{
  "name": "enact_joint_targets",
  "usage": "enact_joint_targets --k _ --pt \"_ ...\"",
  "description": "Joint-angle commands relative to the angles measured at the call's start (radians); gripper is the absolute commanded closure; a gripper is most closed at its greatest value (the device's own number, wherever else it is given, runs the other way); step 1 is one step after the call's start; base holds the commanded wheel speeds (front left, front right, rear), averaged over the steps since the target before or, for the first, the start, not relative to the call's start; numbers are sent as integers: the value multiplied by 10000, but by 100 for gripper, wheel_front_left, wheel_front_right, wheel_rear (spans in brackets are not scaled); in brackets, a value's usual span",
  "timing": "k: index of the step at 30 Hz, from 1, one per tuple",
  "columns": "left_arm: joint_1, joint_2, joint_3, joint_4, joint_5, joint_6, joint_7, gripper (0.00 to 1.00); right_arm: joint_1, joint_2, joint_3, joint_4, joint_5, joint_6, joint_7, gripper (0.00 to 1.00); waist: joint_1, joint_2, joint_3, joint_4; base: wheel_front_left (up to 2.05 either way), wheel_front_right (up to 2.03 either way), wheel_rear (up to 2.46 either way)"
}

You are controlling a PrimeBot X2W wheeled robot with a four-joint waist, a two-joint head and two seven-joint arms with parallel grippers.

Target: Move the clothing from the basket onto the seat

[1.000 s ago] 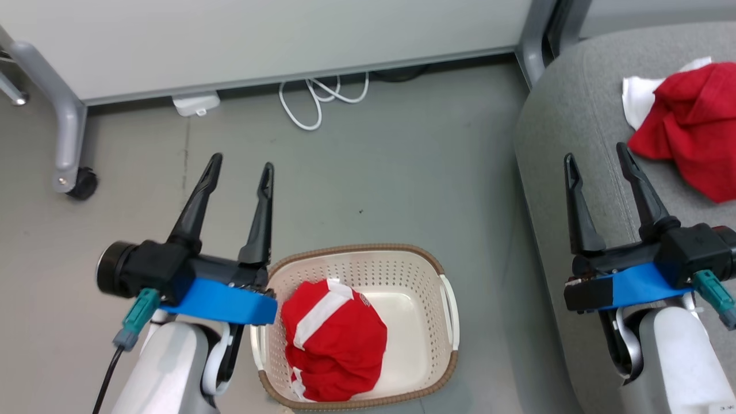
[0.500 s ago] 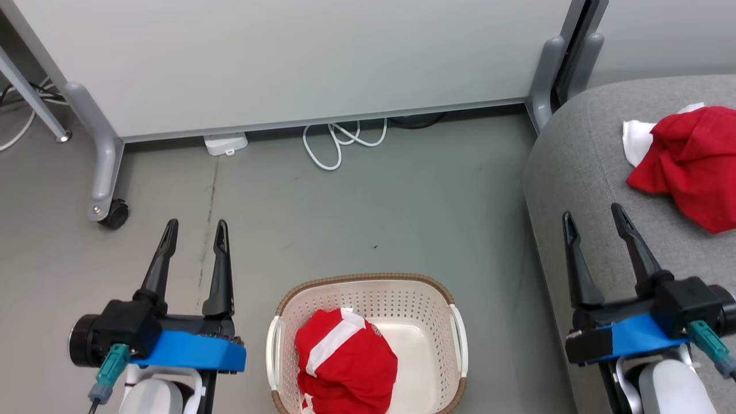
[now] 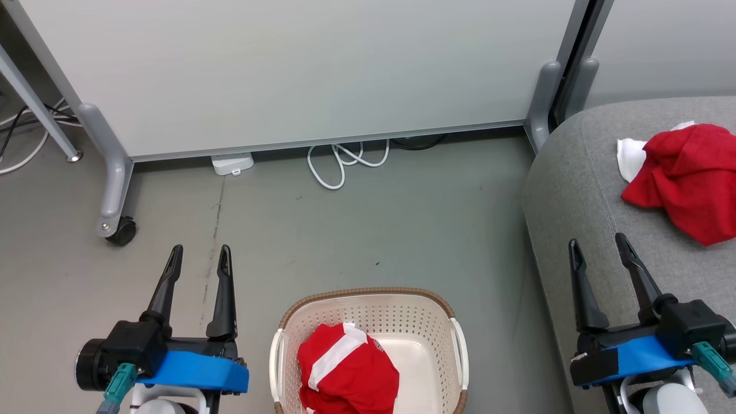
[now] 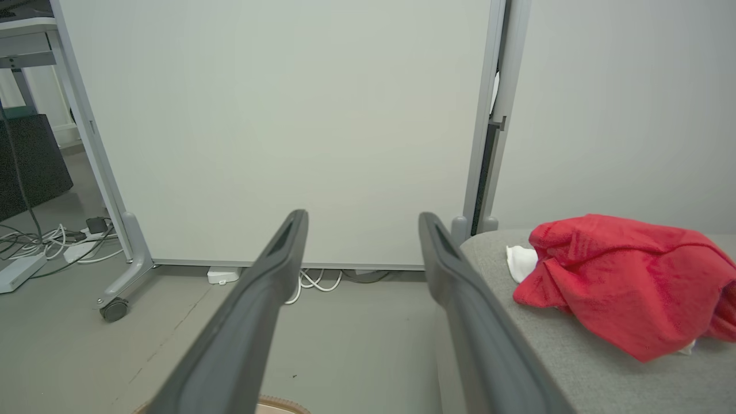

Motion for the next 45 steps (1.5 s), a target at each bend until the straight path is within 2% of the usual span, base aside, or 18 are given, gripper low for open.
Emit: enact_joint_targets --k 1,9,22,32,38,45 --pt "105 -18 63 20 42 -81 -26 0 104 16 7 9 56 3 -35 0 1 -1 -24 -5 0 0 0" --pt "131 -14 -32 51 1 -88 -26 0 176 17 61 95 112 3 -34 0 1 -1 -134 -4 0 0 0" --pt "-343 313 -531 505 -226 -89 -28 0 -72 16 125 60 145 3 -34 0 1 -1 125 -67 0 0 0" --pt "-2419 1394 -2818 2022 -889 -61 -28 0 -744 15 208 -208 123 3 -34 0 1 -1 990 -307 0 0 0" --pt "-3907 1957 -4299 3062 -1349 -61 -27 0 -1338 12 202 -489 49 1 -34 0 1 -1 2060 -615 0 0 0" --pt "-5358 2363 -6161 4326 -1806 -60 -27 0 -2186 12 402 -791 59 3 -34 0 1 -1 3390 -1064 0 0 0"
